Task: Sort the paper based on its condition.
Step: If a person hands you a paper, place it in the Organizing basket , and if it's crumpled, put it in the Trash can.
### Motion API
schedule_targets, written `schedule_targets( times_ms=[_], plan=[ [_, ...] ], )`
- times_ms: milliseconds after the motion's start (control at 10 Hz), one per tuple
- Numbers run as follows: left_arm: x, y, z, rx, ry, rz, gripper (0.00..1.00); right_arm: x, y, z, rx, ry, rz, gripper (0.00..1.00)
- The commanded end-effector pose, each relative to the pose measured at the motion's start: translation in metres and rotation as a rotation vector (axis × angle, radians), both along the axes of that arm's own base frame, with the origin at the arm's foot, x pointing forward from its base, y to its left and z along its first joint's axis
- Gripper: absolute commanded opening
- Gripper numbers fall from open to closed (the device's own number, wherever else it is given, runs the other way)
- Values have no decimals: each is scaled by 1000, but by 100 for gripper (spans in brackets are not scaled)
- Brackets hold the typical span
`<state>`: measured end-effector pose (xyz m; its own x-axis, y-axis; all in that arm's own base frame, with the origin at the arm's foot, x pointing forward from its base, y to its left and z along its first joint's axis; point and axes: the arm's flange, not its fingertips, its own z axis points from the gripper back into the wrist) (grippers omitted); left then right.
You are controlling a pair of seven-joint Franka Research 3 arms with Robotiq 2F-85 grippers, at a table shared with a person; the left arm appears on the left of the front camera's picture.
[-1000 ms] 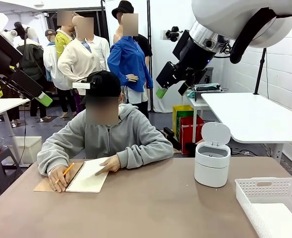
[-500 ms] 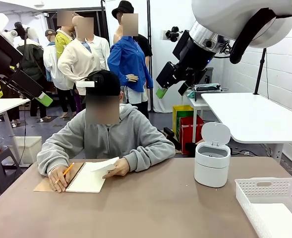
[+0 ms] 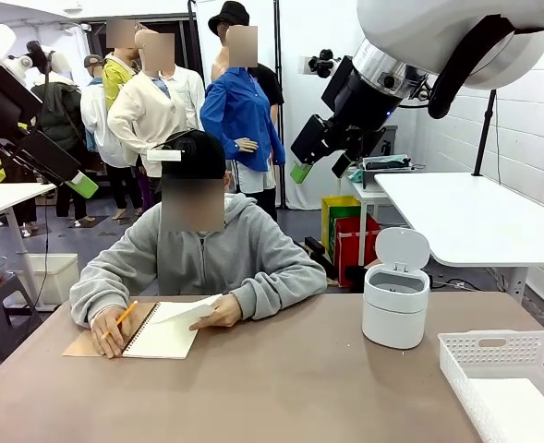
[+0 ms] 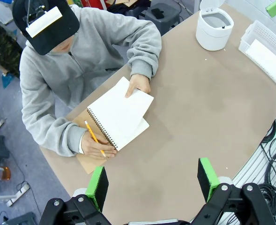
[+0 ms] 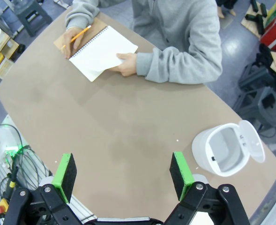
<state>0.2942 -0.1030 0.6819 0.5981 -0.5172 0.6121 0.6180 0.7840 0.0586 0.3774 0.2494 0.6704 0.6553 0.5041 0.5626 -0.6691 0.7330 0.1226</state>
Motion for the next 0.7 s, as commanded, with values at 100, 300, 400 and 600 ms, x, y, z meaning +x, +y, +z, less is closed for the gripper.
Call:
schedule_targets(
  times_ms=[100,300,400,600],
  plan=[
    [0,0,0,0,0,1,100,1,-2,-1,1,2,-3,100],
    [0,0,0,0,0,1,100,1,-2,-1,1,2,-3,100],
    [0,0,0,0,0,1,100,1,-2,-1,1,2,-3,100],
    [0,0,0,0,0,1,100,1,-2,-1,1,2,-3,100]
  ],
)
